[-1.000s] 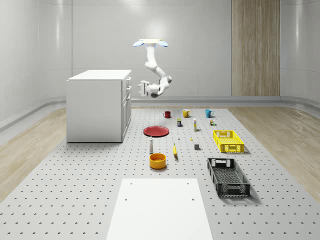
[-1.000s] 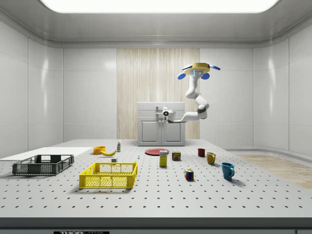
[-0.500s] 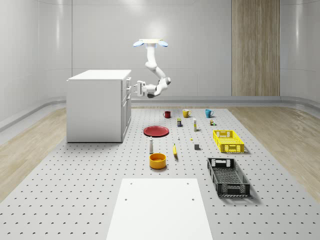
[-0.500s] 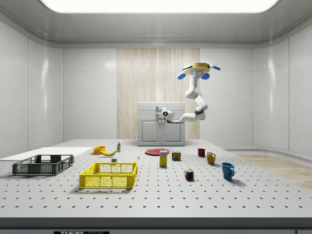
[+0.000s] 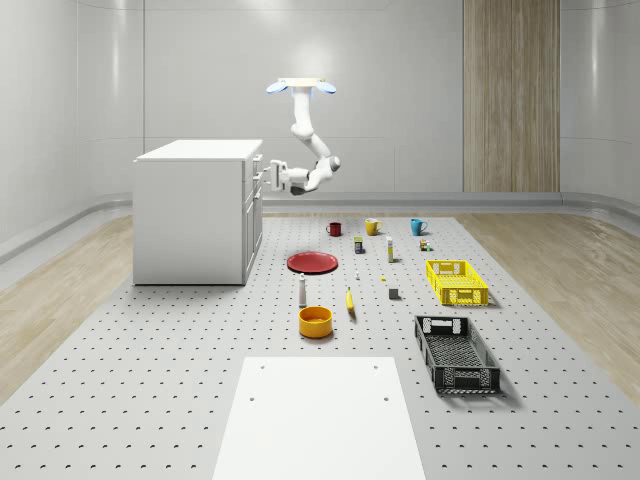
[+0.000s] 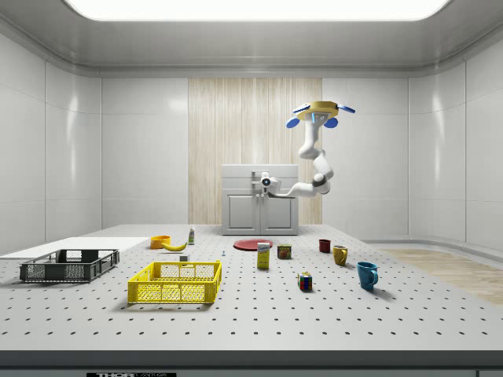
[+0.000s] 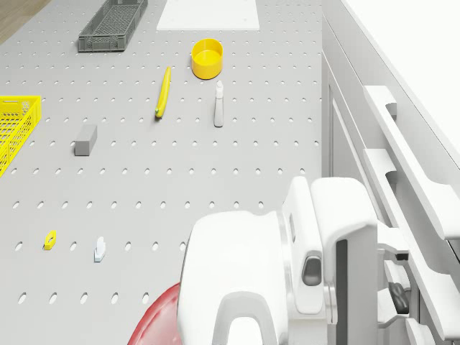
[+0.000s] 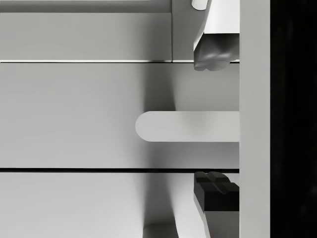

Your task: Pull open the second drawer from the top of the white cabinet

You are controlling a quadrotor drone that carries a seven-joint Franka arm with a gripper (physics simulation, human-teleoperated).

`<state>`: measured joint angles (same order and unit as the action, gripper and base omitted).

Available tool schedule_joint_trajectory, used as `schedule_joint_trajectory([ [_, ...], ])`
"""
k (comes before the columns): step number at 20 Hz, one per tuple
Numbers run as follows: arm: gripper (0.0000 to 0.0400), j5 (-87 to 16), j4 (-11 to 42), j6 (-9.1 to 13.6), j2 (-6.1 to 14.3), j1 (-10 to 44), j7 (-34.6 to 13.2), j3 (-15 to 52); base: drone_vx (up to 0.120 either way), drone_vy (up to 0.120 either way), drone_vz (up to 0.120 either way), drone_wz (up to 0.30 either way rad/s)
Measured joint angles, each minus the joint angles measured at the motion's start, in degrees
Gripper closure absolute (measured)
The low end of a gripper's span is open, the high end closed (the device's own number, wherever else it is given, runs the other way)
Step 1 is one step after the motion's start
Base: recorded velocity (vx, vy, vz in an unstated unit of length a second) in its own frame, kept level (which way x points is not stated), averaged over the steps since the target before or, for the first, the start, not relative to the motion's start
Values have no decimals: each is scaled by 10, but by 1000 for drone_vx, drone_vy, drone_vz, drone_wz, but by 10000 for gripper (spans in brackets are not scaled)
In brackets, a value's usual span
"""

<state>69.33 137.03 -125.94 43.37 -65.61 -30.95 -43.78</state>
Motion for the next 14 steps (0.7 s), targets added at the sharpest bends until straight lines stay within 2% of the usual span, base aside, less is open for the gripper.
schedule_joint_trajectory([
  [7, 100, 37, -4, -9, -27, -8, 22, 14, 0, 0, 0, 0],
  [14, 100, 60, -9, -3, -46, 1, 31, 28, 0, 0, 0, 0],
])
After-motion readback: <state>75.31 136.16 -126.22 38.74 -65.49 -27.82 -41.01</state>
